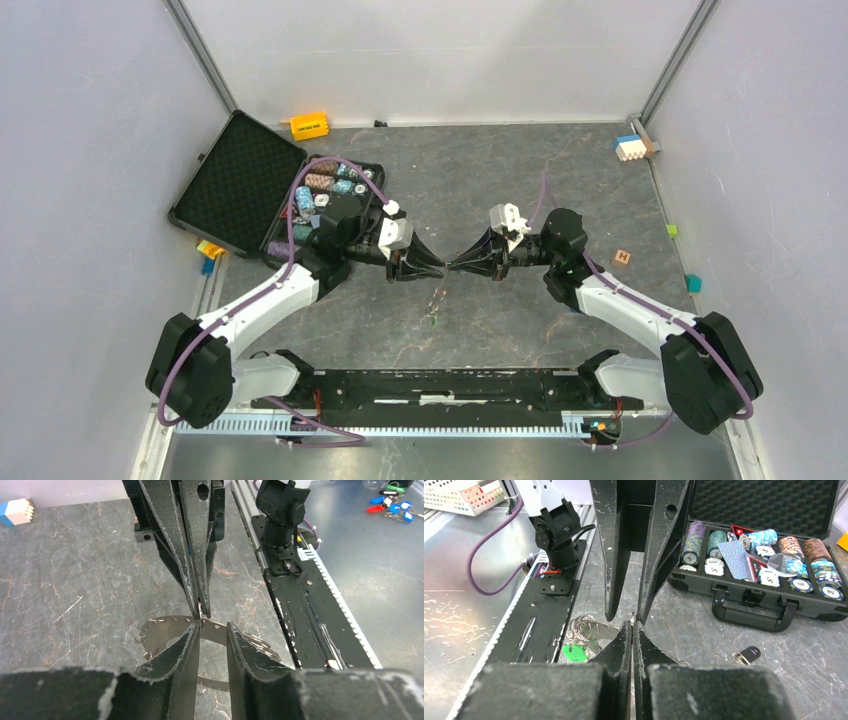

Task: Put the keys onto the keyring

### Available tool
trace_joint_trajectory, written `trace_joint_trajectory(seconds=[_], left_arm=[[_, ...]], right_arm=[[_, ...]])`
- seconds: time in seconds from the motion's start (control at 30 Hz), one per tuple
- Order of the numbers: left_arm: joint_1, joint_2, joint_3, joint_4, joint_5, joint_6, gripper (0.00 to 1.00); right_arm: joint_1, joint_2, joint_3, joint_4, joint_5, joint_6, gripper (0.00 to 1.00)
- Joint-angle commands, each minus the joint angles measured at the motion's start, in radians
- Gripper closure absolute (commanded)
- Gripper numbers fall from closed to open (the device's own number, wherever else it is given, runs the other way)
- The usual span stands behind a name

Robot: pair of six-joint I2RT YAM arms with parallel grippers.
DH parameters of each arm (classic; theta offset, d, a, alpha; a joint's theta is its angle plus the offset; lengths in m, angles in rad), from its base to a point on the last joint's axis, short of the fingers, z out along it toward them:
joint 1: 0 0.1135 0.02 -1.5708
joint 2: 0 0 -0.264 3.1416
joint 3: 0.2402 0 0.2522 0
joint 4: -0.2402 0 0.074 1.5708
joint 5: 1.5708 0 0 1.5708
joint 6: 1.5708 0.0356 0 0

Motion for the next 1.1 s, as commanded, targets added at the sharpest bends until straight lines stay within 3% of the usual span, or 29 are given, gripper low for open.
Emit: trace_joint_trajectory(seconds=[0.0, 0.17, 0.7, 1.07], left_arm=[[0.004, -0.016, 0.041, -0.033, -0.002, 0.070, 0.69], [-0.006, 0.015, 0.073, -0.028, 0.000, 0.058, 0.74], [-0.021, 0.034, 0.059, -0.026, -0.020, 0.079, 0.75], [-0.025, 0.054, 0.073, -0.027, -0.042, 0.084, 0.64]], right_arm=[[-0.003, -0.041, 0.050, -0.094, 0.034, -0.120, 1.00], [-0.001, -0.044, 0.052, -0.097, 0.035, -0.123, 1.00], [-0.003, -0.049, 0.052, -0.095, 0.032, -0.121, 1.00], [-0.002, -0.050, 0.050, -0.093, 0.026, -0.117, 1.00]])
